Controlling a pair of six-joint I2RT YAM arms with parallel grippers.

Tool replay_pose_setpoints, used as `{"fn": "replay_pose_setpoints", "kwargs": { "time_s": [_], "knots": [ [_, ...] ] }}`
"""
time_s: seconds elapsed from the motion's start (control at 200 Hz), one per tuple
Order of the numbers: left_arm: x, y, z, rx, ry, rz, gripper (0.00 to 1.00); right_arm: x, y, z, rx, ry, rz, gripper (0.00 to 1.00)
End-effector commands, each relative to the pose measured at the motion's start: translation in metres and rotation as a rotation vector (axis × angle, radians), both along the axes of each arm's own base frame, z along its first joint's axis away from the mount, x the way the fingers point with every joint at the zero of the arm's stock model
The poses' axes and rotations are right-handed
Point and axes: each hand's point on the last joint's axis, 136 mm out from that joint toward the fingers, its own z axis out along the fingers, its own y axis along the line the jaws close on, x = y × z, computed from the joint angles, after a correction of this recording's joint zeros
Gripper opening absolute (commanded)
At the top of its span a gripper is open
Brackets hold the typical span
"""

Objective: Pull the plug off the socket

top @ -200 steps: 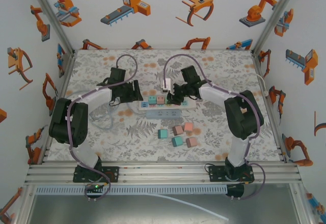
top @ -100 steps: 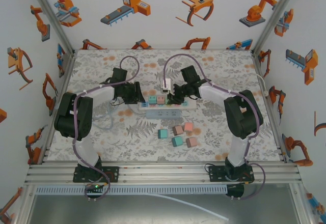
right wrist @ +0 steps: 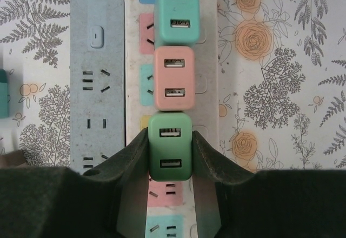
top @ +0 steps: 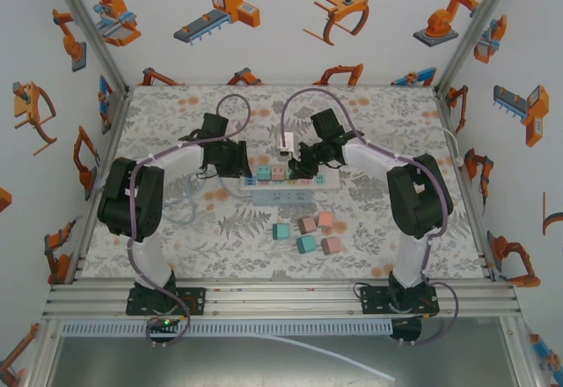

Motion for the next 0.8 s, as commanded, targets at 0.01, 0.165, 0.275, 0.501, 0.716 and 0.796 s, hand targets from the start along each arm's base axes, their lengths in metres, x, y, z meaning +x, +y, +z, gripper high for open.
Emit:
{"fn": "replay_pose_setpoints", "kwargs": {
  "time_s": [0.01,0.165,0.275,0.501,0.716,0.796],
  "knots": [
    [-0.035,0.031,-0.050,0.222,0.145,-0.009,0.45,0.005,0.011,0.036,0.069,-0.075,0.035,0.16],
    [-0.033,0.034,-0.046,0.238,0.129,-0.001,0.45,0.006,0.010,0.042,0.070,-0.092,0.030,0.15],
    [-0.030,0.031,-0.037,0.220,0.110,0.000,0.45,0.006,0.009,0.046,0.071,-0.102,0.027,0.15],
    [-0.020,0.023,-0.009,0.166,0.052,0.005,0.47,0.003,0.005,0.057,0.067,-0.127,0.015,0.13],
    [-0.005,0.012,0.042,0.093,-0.063,-0.011,0.49,-0.002,-0.004,0.078,0.066,-0.144,-0.042,0.12],
    [-0.004,0.008,0.067,0.056,-0.112,-0.021,0.50,-0.004,-0.008,0.094,0.082,-0.122,-0.100,0.11]
  ]
}}
